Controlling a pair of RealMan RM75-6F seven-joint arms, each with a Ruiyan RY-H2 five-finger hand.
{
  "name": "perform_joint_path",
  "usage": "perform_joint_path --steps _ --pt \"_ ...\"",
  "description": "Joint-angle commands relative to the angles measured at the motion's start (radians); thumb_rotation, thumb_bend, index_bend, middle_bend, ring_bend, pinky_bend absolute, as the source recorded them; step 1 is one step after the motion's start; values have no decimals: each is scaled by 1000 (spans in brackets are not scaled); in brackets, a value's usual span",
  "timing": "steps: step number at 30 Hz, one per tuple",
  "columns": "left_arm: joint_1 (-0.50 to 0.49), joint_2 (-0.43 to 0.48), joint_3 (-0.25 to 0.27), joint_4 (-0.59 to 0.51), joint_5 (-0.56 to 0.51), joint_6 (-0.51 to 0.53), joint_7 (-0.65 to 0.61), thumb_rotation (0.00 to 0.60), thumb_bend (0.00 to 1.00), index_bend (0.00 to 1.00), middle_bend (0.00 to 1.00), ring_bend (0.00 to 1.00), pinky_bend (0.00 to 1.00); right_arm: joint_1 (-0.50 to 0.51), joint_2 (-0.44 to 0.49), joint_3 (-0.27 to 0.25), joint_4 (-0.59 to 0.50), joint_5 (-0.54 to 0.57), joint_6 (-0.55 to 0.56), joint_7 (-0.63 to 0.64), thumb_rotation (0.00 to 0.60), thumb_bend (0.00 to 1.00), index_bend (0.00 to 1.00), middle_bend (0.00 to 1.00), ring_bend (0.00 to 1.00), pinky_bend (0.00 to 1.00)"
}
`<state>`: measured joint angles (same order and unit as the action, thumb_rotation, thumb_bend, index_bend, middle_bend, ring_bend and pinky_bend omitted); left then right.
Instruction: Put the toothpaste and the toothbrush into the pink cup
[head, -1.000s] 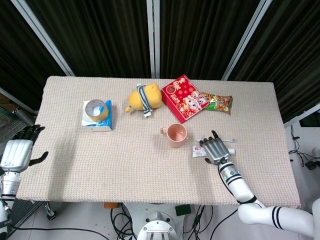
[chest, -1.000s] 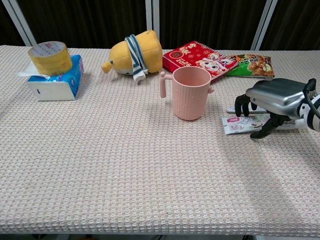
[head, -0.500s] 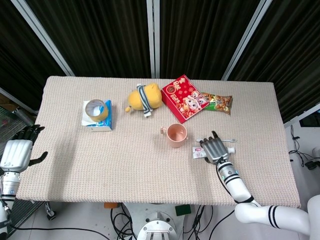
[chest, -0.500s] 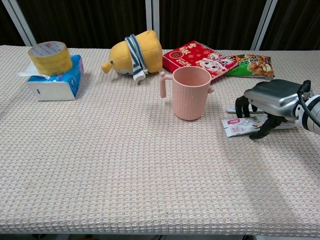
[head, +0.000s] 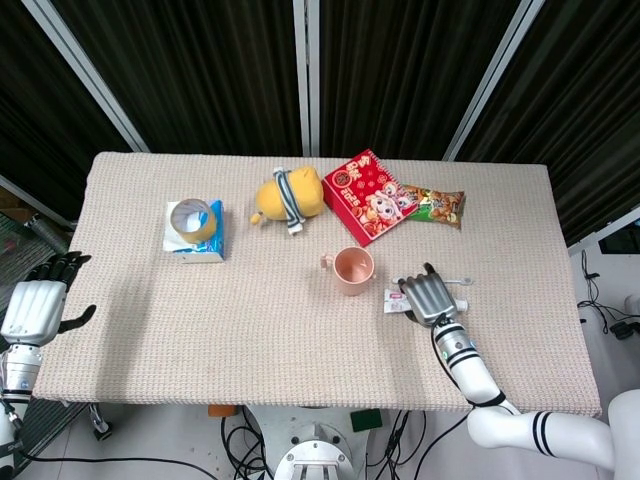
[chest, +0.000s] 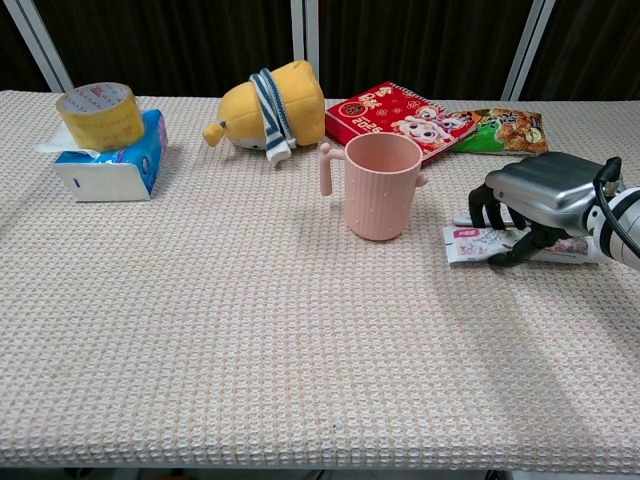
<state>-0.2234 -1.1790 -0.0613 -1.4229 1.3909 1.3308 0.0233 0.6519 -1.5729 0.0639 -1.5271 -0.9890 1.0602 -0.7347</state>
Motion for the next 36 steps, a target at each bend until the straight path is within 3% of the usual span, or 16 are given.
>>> perform_joint_path --steps 1,5,11,21,29,36 --pt "0 -1 -1 2 1 -1 -5 568 208 162 143 121 244 -2 -1 0 3 -6 3 6 600 696 693 583 526 267" --pt "0 -3 -1 5 2 -4 -8 573 208 162 143 121 244 -7 -1 0 6 -28 13 27 600 778 720 602 540 281" --pt "2 -2 -1 4 3 -6 -12 579 208 162 143 121 244 -32 25 -5 -2 -95 41 104 600 797 762 630 572 305" --pt "9 -3 -1 0 8 2 -12 575 208 162 143 121 244 -139 153 -3 -90 -276 206 340 600 788 773 645 584 332" --pt "3 -2 -6 -13 17 4 -5 576 208 162 143 121 244 -134 218 103 -201 -420 308 531 600 778 774 644 580 332" --pt "5 5 -6 -19 20 7 -11 576 208 162 143 121 244 -62 116 226 -176 -424 305 744 600 778 768 630 578 332"
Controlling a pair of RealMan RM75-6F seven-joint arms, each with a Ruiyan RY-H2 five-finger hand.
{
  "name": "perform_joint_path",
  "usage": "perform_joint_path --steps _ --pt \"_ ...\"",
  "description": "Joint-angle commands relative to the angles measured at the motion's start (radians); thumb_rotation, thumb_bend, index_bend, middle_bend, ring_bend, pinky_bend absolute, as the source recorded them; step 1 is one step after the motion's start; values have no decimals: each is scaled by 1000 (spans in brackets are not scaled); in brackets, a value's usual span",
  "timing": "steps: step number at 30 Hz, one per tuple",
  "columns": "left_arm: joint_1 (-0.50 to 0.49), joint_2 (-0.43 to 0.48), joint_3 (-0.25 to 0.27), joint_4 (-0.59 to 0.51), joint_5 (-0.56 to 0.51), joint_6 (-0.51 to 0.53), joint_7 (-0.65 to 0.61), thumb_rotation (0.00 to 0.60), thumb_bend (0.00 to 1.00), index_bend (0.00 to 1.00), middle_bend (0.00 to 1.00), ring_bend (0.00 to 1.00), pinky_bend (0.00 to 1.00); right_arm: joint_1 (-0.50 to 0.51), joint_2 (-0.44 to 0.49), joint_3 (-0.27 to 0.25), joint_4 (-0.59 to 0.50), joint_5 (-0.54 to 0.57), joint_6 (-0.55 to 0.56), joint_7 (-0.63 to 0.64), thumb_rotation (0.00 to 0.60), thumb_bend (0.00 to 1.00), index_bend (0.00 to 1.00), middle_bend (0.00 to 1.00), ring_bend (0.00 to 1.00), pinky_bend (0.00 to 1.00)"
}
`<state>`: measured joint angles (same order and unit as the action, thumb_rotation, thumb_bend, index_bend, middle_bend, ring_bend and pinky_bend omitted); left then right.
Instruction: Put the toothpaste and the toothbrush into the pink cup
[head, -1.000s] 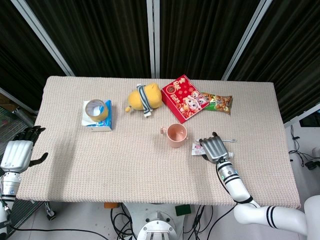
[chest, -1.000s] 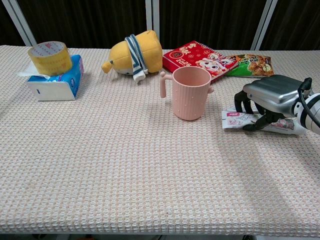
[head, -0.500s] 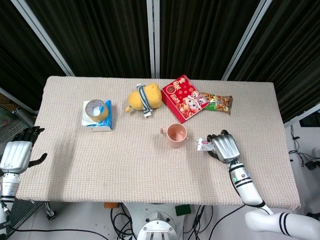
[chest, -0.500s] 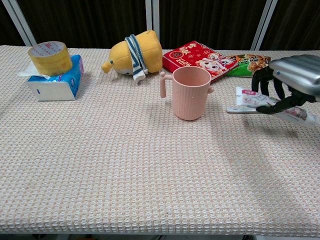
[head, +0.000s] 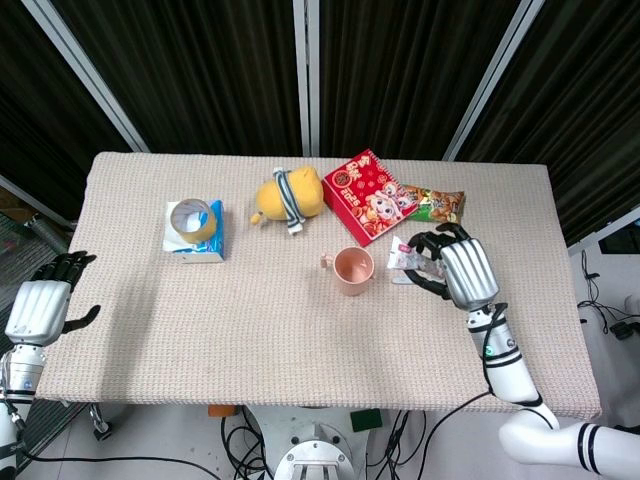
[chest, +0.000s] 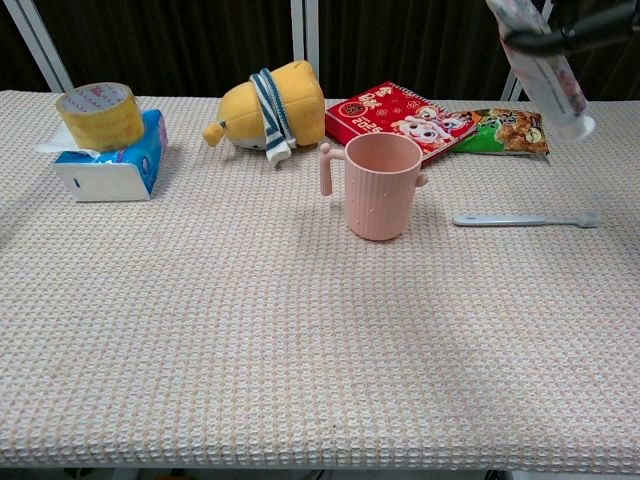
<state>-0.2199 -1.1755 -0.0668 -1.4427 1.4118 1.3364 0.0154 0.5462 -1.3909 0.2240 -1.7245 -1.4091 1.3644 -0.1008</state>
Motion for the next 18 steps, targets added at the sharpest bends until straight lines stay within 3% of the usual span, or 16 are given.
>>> perform_joint_path --steps 1,8,18 --pt "3 2 -1 1 -2 3 -6 575 208 162 143 121 244 54 -89 77 40 -2 -1 140 600 778 767 630 578 332" --pt "10 1 -2 22 -17 -4 -22 570 208 162 143 121 244 118 -253 130 189 20 -15 304 600 778 765 625 579 315" --pt "19 -21 -8 67 -52 -18 -25 575 207 161 143 121 244 162 -380 148 355 62 -66 451 600 774 765 626 579 309"
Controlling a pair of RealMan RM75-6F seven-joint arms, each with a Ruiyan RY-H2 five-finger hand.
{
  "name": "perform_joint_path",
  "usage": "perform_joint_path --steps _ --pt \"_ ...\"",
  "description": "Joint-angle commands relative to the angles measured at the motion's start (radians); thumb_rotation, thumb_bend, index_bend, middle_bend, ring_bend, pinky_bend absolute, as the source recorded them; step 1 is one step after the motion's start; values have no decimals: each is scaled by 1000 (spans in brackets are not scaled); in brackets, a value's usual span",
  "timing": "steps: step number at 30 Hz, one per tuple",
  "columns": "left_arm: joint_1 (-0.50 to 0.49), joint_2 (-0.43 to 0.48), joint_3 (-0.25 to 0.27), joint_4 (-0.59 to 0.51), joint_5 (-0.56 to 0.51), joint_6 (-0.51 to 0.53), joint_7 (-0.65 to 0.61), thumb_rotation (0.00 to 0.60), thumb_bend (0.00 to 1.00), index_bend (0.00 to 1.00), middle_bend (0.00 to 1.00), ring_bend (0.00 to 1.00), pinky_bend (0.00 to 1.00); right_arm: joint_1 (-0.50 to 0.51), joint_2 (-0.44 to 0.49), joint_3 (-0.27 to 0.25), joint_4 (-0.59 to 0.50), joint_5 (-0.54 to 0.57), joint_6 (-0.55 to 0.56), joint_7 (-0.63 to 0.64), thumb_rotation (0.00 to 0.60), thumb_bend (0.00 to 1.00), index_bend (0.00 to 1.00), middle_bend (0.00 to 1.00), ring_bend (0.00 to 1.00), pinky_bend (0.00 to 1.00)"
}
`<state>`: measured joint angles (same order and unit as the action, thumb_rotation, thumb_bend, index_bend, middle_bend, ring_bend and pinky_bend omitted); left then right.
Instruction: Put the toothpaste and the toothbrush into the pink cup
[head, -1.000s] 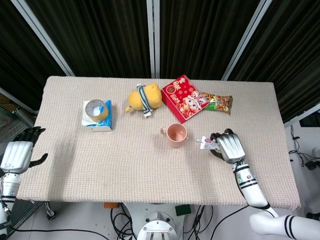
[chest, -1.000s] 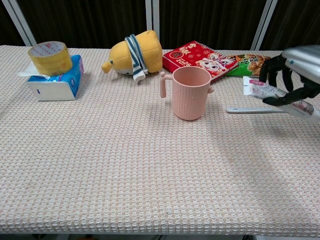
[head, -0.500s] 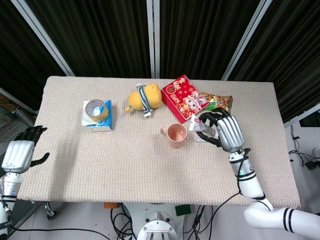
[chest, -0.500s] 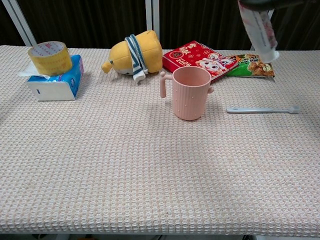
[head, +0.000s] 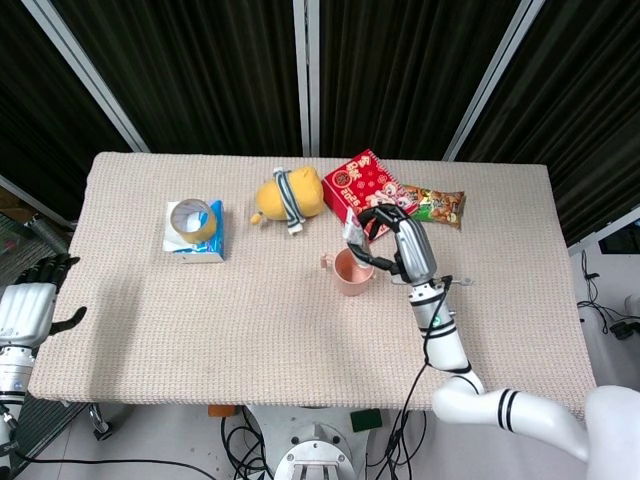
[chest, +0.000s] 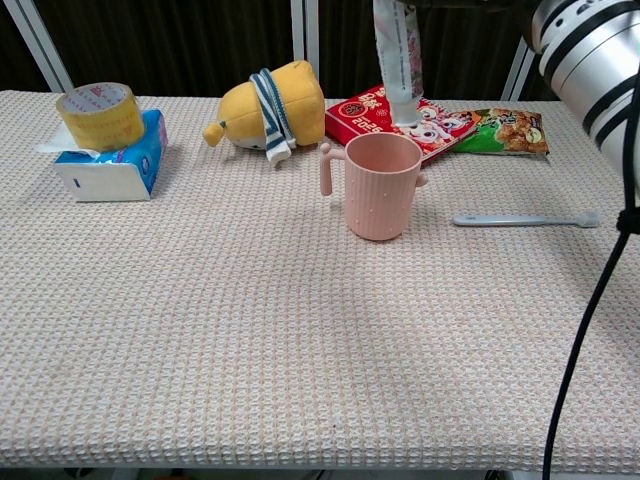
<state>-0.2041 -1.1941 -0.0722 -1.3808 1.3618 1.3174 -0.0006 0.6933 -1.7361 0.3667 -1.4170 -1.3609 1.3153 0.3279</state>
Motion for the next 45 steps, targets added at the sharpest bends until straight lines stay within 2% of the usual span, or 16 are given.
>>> perform_joint_path --steps 1,11,21,28,45 --pt "4 -3 -2 8 -2 1 -14 574 207 161 143 121 244 16 -40 4 60 14 -19 25 600 774 765 626 579 309" --pt "4 -5 1 31 21 2 -55 576 208 161 143 121 245 44 -83 -23 192 -6 -77 109 600 768 765 626 580 309" --pt "9 -1 4 25 33 11 -71 595 208 161 138 121 245 65 -119 -77 312 -45 -128 158 600 759 763 617 581 309" --pt "11 -1 4 25 37 15 -72 597 207 162 135 121 244 66 -129 -102 353 -59 -151 194 600 769 754 606 580 309" --pt "13 -4 5 32 41 13 -88 599 201 162 135 121 245 51 -154 -130 438 -76 -152 261 600 693 752 597 571 309"
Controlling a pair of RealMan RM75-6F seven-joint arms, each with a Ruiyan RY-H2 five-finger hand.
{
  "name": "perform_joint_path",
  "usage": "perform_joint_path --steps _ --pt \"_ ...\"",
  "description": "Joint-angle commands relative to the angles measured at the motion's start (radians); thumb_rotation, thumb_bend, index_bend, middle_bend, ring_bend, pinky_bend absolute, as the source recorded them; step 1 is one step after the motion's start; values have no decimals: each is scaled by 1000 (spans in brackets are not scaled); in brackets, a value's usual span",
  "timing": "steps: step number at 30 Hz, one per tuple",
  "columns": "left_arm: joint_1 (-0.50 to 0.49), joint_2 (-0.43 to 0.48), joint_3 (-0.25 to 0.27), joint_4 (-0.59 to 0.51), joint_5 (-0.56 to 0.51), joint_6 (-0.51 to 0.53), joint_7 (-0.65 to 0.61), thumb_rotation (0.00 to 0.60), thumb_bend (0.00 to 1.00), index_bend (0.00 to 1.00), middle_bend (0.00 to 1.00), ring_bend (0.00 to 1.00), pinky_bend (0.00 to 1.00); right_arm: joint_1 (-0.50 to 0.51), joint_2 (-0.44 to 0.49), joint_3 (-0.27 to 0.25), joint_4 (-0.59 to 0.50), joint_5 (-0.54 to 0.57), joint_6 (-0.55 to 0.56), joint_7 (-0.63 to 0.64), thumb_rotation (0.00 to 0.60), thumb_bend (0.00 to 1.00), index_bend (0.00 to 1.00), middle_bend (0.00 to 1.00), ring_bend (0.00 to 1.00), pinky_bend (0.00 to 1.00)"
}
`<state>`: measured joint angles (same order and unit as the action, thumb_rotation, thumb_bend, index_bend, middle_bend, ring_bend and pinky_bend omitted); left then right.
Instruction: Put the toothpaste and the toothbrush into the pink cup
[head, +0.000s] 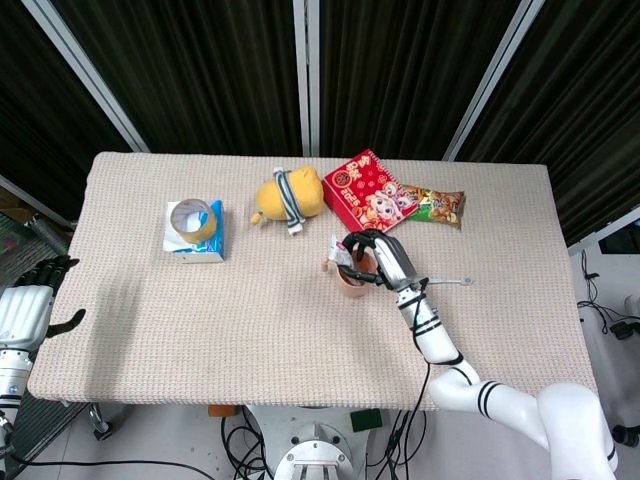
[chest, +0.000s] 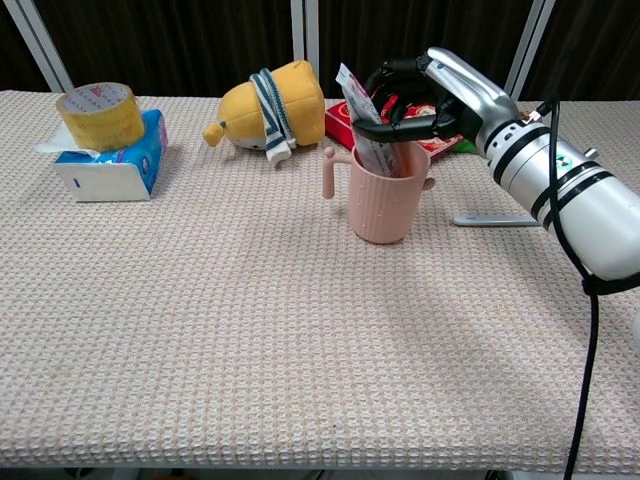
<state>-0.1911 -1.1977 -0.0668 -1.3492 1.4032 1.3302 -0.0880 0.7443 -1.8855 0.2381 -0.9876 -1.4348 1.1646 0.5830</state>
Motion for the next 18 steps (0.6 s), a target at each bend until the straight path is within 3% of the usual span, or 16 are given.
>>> perform_joint_path --steps 1,10,18 --pt "0 0 -1 1 -1 0 0 599 200 162 135 121 244 0 -6 -2 12 -2 -3 9 600 691 751 596 566 309" --pt "1 0 -2 1 -4 -1 5 599 201 161 135 121 244 6 -22 -3 44 -2 -14 27 600 659 732 575 540 309" --pt "4 -2 -2 8 -5 -1 -2 599 202 162 135 121 245 3 -27 -7 58 -2 -19 36 600 547 695 552 497 307"
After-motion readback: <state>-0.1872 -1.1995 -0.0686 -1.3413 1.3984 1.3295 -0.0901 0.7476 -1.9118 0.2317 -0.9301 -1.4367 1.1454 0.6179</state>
